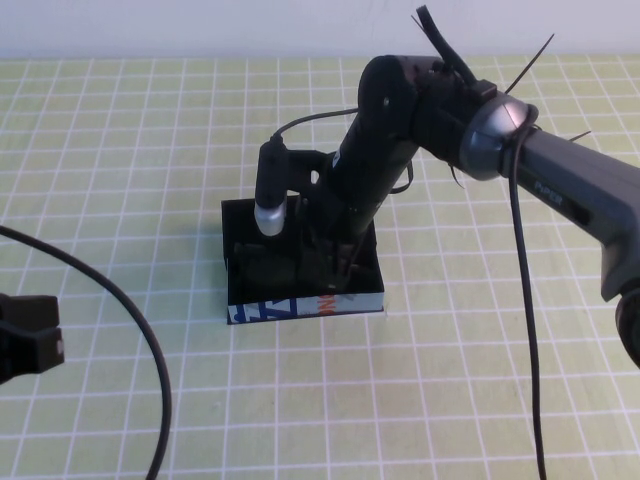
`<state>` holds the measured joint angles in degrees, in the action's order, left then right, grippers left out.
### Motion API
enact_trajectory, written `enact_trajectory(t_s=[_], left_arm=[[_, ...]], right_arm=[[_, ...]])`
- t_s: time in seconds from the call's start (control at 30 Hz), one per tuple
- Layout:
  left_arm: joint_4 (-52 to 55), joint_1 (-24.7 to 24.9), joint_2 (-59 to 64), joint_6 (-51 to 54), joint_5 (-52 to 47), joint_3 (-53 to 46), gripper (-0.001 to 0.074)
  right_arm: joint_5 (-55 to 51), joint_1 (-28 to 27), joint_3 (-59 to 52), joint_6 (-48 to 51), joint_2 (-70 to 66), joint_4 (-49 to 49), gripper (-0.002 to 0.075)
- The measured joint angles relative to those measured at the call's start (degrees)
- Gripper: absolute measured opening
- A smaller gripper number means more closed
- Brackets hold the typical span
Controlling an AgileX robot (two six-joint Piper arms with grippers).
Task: Return glasses to glasses case
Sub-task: Place the glasses in the glasses case
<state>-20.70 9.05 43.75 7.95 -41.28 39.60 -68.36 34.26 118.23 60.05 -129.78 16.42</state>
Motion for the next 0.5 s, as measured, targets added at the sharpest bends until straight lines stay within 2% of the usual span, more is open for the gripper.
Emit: enact_trajectory(t_s=[0.13, 0.37, 0.5], left_arm=[[-0.11, 0.00, 0.00, -0.44, 0.00, 0.00, -0.0004], [-0.36, 0.00, 0.00, -0.65, 0.00, 0.00, -0.0004], [-0.46, 0.00, 0.15, -0.47, 0.00, 0.00, -0.0004]], right_arm=[[0.71, 0.00, 0.08, -1.04, 0.00, 0.00, 0.0059], [1.89, 0.00, 0.23, -4.84, 0.00, 0.00, 0.0246], [2.04, 0.00, 1.92, -7.78, 0.00, 0.00, 0.0267]])
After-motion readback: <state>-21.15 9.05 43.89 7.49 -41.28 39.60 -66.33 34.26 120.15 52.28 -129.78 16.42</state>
